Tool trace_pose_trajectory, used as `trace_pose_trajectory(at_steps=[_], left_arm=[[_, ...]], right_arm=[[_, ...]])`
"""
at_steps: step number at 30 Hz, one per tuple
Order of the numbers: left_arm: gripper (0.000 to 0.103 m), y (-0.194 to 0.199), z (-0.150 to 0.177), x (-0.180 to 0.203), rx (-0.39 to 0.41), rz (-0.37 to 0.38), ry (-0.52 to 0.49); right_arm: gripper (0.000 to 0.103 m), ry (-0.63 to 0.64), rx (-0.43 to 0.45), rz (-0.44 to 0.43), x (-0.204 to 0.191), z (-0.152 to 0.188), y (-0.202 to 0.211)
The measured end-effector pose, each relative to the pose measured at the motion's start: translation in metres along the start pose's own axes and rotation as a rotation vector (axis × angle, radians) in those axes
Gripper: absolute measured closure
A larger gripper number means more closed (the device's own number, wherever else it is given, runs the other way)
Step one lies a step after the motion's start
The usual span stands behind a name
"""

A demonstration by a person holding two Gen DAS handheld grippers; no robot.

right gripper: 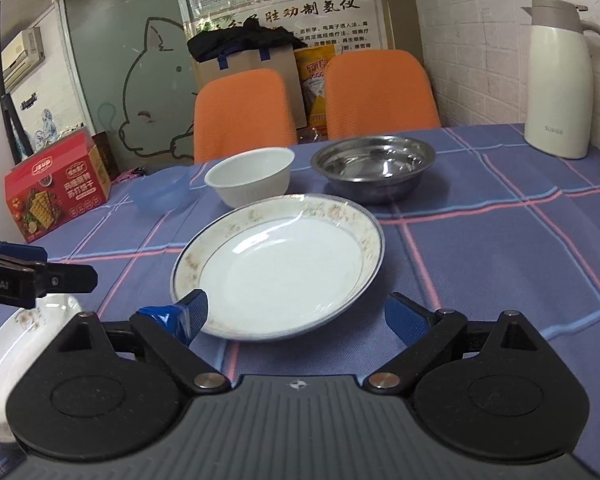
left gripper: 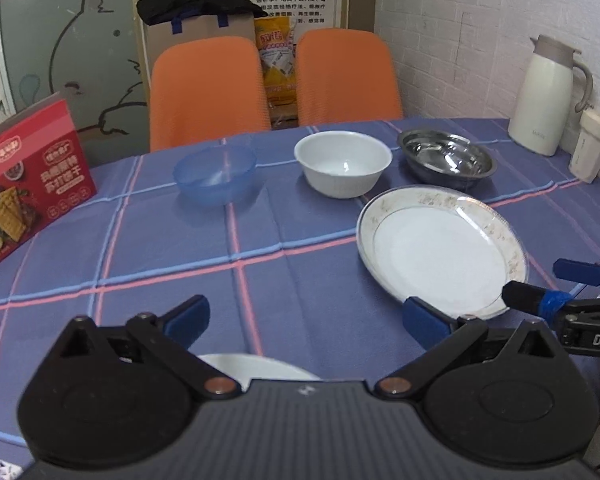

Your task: Organize plates and bowls

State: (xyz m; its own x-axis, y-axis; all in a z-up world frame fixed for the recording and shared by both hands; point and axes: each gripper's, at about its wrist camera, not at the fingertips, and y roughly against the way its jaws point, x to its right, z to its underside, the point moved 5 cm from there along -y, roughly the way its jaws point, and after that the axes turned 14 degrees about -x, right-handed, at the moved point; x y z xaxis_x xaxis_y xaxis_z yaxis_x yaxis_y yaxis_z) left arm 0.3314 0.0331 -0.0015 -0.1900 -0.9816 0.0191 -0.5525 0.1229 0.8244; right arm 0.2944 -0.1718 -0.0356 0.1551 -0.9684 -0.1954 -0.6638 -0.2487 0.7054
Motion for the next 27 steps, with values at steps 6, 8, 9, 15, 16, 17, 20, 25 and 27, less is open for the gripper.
trace_pose_trajectory(at_steps=[6,8,9,15,16,17,20,25,27], left_arm=[[0.001,-0.043,-0.04,0.014,-0.08,0.096,0.026],[0.001,-0.061,-0.045,0.016,-0.132,0.095,0.031],[0.001,-0.067,-0.047,0.017,-0.149,0.097,0.032],[0.001,-0.091,-0.057,0.022,-0.186,0.099,0.036],[0.001,-0.096,-0.059,0.023,-0.194,0.1,0.04],[0.001,-0.1,-0.06,0.024,-0.204,0.103,0.043],[0.001,-0.109,-0.06,0.026,-0.221,0.112,0.049],[0.001,-0.12,-0.058,0.03,-0.227,0.08,0.031],[0.001,-0.122,-0.057,0.033,-0.223,0.056,0.013]], right_arm=[[0.02,-0.018,-0.018,0.032,0.02,-0.028,-0.027],[0.02,-0.028,-0.039,0.035,0.025,-0.029,-0.036],[0.02,-0.032,-0.05,0.036,0.027,-0.029,-0.039],[0.02,-0.045,-0.111,0.029,0.031,-0.028,-0.058],[0.02,-0.044,-0.115,0.02,0.03,-0.028,-0.06],[0.02,-0.042,-0.121,0.011,0.028,-0.028,-0.062],[0.02,-0.02,-0.124,0.014,0.025,-0.027,-0.065],[0.019,0.011,-0.122,0.027,0.023,-0.028,-0.066],[0.019,0.059,-0.128,0.056,0.018,-0.026,-0.069]])
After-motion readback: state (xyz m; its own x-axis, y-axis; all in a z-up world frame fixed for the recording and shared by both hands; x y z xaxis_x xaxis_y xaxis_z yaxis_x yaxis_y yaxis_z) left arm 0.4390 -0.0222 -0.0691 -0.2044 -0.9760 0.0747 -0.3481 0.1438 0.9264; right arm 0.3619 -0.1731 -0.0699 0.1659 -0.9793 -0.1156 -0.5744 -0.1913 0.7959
